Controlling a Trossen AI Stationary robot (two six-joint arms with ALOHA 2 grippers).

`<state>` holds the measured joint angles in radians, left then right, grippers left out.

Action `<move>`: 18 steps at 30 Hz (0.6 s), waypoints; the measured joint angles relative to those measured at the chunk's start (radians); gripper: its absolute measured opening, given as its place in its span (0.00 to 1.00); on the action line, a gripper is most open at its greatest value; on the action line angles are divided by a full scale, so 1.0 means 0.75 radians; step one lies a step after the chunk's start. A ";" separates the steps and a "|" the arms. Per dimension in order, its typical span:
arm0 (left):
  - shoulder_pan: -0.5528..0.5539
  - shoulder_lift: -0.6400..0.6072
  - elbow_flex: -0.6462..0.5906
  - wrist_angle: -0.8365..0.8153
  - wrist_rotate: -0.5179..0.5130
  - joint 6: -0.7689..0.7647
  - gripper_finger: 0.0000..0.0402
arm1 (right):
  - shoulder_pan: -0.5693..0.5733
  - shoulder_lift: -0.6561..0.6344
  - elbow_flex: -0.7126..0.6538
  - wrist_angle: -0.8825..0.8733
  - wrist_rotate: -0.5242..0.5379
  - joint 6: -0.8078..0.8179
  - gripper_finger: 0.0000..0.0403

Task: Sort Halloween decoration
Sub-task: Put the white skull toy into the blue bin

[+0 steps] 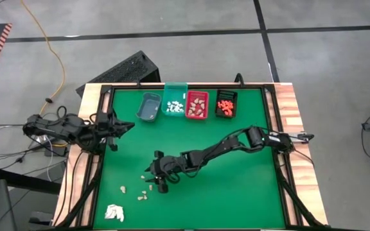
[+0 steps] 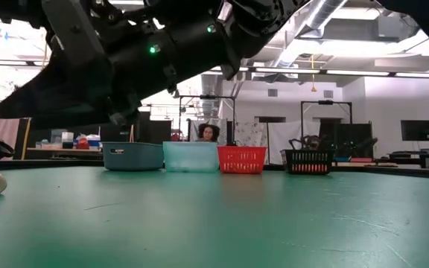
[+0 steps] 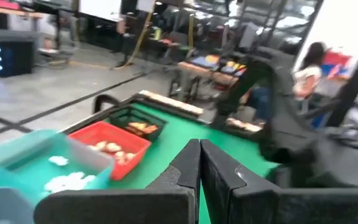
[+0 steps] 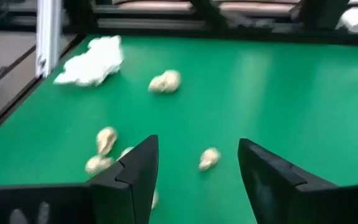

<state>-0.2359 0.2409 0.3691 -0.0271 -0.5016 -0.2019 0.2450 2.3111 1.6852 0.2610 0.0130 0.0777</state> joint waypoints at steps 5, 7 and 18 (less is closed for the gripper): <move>0.001 0.020 0.000 -0.017 -0.087 0.027 0.00 | 0.027 0.000 0.000 -0.047 -0.020 0.000 0.54; 0.000 0.026 0.000 -0.018 -0.063 0.030 0.00 | 0.034 0.001 0.000 -0.054 -0.020 0.000 0.54; 0.000 0.031 0.000 -0.052 -0.040 0.065 0.03 | 0.032 0.001 -0.008 -0.046 -0.082 -0.133 0.54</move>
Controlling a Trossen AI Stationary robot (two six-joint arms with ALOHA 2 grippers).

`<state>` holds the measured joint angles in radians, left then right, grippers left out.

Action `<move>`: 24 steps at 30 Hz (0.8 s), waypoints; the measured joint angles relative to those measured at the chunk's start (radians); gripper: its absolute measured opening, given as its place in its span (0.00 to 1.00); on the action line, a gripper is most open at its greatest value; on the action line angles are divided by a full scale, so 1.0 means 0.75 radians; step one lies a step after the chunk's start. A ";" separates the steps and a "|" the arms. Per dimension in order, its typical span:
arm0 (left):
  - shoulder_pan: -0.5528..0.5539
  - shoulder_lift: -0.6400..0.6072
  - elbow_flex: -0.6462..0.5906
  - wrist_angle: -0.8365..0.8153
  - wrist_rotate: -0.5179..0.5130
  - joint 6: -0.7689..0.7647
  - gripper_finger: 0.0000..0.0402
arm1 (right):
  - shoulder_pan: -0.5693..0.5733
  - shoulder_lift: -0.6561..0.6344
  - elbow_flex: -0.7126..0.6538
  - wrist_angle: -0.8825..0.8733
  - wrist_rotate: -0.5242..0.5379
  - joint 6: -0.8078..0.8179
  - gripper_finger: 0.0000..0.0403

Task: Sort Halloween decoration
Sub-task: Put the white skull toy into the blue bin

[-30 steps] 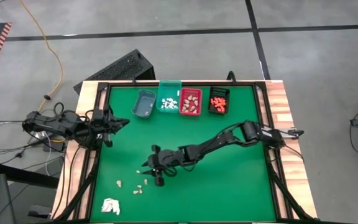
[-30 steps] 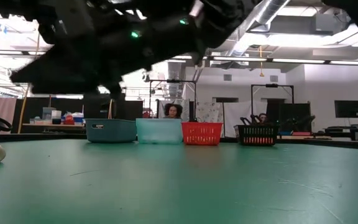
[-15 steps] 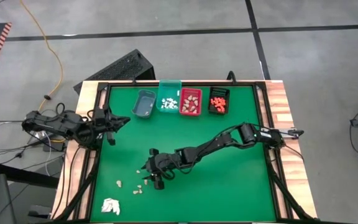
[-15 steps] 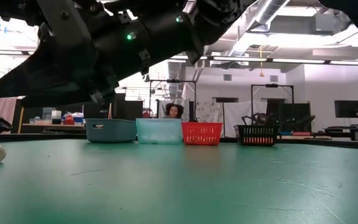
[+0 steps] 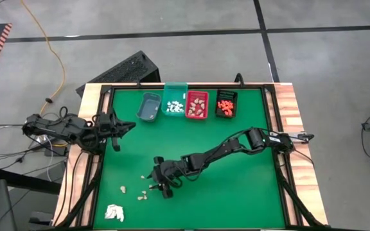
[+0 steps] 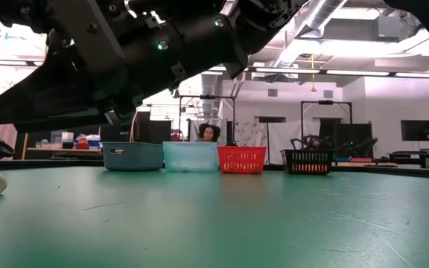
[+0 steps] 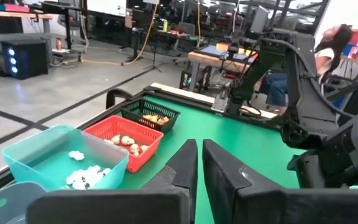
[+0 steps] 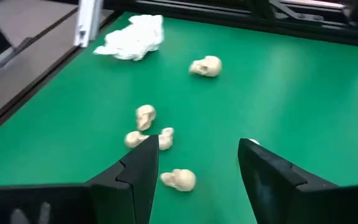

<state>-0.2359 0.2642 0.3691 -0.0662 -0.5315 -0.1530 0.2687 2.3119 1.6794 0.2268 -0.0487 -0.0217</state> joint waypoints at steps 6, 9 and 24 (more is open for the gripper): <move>0.000 0.000 0.000 -0.052 -0.021 -0.037 0.12 | 0.015 0.000 0.000 0.007 -0.039 -0.126 0.54; 0.000 0.000 0.000 -0.083 -0.021 -0.040 0.16 | 0.026 0.013 0.001 0.033 -0.046 -0.177 0.53; 0.000 -0.002 0.000 -0.100 -0.008 -0.073 0.25 | 0.005 0.150 0.039 0.131 -0.124 -0.115 0.53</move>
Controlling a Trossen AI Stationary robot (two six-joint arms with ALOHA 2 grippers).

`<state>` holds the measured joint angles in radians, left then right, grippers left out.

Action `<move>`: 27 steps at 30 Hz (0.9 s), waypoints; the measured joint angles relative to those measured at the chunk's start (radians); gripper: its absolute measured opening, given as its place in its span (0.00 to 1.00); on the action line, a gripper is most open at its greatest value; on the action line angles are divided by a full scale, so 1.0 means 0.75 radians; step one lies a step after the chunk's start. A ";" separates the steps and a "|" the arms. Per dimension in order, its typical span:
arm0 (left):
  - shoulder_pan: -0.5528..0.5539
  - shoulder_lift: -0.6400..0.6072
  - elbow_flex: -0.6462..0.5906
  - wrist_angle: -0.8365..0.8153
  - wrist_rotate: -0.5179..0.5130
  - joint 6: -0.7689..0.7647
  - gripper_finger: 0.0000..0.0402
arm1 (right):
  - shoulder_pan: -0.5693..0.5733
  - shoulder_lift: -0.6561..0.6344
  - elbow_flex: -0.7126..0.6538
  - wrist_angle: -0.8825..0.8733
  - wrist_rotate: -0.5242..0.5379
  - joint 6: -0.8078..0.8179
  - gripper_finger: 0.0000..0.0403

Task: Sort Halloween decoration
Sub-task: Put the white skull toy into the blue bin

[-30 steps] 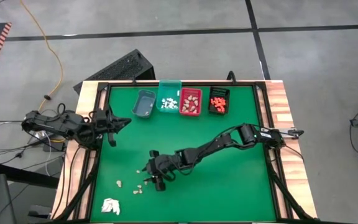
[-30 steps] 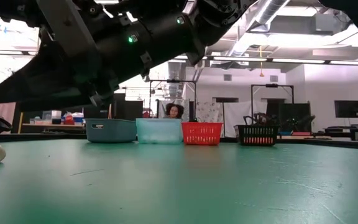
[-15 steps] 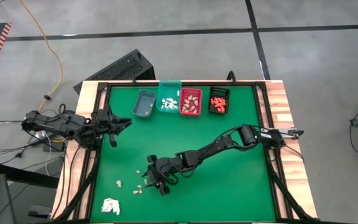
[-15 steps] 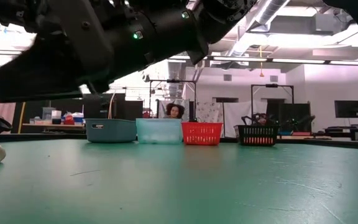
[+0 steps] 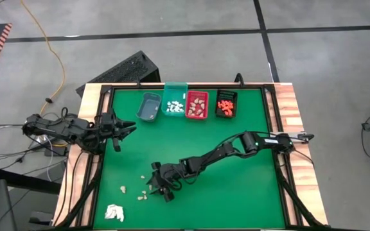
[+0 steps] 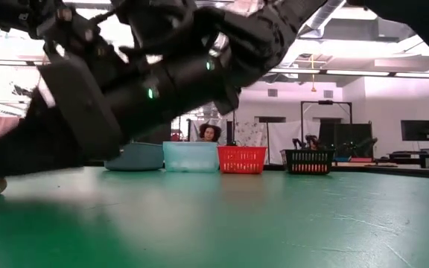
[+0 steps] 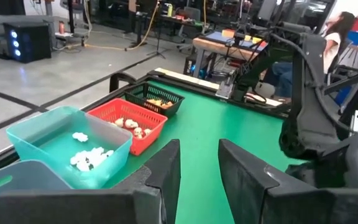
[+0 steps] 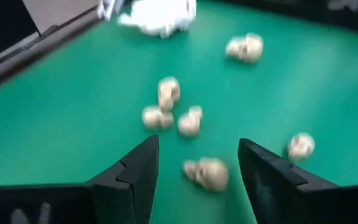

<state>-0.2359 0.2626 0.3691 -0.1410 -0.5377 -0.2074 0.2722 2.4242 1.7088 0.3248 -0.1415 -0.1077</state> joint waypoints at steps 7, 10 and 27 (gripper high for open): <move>0.000 0.000 0.000 -0.009 0.000 -0.019 0.25 | 0.000 0.024 0.002 -0.048 -0.014 0.004 0.53; 0.000 0.000 0.000 -0.017 0.000 -0.019 0.25 | 0.001 0.023 0.002 -0.074 0.010 0.036 0.51; 0.000 0.000 0.000 -0.064 0.009 -0.056 0.25 | -0.010 0.023 0.001 -0.075 0.044 0.189 0.27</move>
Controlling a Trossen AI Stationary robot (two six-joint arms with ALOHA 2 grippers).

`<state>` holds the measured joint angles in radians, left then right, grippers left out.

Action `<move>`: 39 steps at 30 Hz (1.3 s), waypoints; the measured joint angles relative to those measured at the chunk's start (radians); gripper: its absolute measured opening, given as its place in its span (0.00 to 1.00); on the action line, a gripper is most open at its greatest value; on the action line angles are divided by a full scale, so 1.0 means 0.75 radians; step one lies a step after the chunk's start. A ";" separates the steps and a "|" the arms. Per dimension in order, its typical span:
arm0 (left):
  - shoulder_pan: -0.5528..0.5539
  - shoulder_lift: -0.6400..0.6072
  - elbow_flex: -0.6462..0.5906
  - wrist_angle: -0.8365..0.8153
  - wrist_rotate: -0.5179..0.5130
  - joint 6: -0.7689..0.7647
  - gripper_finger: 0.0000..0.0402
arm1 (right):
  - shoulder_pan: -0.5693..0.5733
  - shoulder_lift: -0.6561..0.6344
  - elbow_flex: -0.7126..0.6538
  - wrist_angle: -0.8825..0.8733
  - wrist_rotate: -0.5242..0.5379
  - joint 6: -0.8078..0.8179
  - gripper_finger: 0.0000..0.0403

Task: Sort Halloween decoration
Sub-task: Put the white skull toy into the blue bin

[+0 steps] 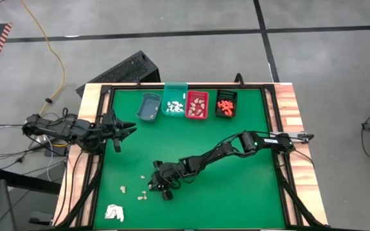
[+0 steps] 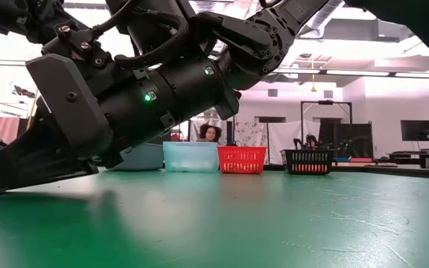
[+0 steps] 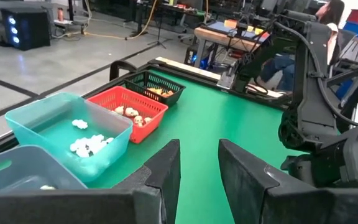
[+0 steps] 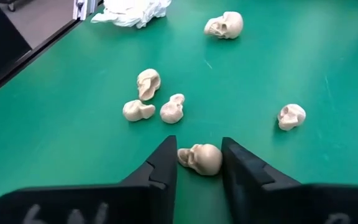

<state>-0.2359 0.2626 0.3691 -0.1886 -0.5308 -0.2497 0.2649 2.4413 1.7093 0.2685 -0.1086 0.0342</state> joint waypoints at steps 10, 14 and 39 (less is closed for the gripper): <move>0.001 -0.002 0.000 0.090 0.026 -0.041 0.25 | 0.000 0.000 -0.001 0.006 0.018 0.114 0.22; 0.000 -0.002 0.000 0.197 0.111 -0.043 0.25 | 0.000 -0.001 0.001 0.018 0.042 0.166 0.22; 0.000 -0.002 0.230 0.364 0.167 0.157 0.25 | -0.195 0.000 0.620 -0.550 0.083 -0.237 0.22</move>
<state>-0.2359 0.2611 0.5416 0.0846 -0.4059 -0.1318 0.1184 2.4413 2.1746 -0.1438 -0.0464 -0.1432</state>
